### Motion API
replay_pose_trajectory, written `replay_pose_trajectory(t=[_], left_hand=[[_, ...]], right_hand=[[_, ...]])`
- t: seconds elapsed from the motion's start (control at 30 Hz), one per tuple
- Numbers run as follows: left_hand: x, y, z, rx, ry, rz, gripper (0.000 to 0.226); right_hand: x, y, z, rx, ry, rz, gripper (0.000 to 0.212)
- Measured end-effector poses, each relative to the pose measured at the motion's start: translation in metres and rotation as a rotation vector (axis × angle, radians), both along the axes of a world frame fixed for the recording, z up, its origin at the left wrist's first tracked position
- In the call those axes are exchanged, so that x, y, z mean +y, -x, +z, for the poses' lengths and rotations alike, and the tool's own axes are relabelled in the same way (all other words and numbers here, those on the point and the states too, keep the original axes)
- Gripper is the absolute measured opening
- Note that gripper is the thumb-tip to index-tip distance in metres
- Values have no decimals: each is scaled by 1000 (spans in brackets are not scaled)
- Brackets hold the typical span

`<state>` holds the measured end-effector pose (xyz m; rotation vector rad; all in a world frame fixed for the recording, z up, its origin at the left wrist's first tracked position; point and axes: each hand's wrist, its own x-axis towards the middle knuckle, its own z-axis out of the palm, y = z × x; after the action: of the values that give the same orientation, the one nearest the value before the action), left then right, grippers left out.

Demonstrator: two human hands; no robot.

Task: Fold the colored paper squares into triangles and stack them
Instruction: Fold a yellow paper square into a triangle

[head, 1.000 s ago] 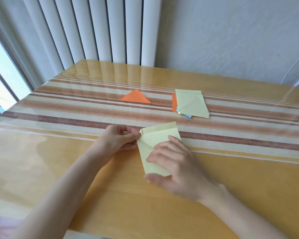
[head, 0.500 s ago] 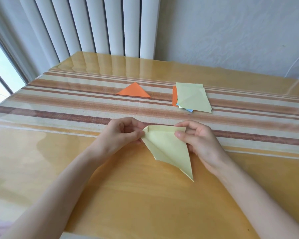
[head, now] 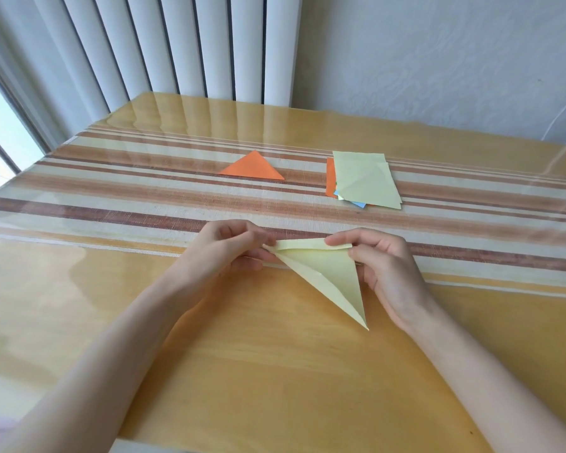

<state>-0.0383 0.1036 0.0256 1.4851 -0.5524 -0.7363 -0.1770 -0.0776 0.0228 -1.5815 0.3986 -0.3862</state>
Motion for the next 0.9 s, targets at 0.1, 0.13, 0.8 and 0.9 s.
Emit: replay_pose_trajectory(t=[0.1, 0.13, 0.8, 0.9], left_hand=[[-1, 1, -1, -90, -70, 10, 19], [-1, 2, -1, -102, -75, 1, 17], [5, 0, 0, -138, -127, -158, 18], [7, 0, 3, -179, -69, -156, 29]], right_hand=[[2, 0, -1, -11, 72, 10, 29], [2, 1, 0, -20, 86, 16, 29], [0, -2, 0, 156, 181, -23, 7], [-2, -1, 0, 143, 164, -36, 8]])
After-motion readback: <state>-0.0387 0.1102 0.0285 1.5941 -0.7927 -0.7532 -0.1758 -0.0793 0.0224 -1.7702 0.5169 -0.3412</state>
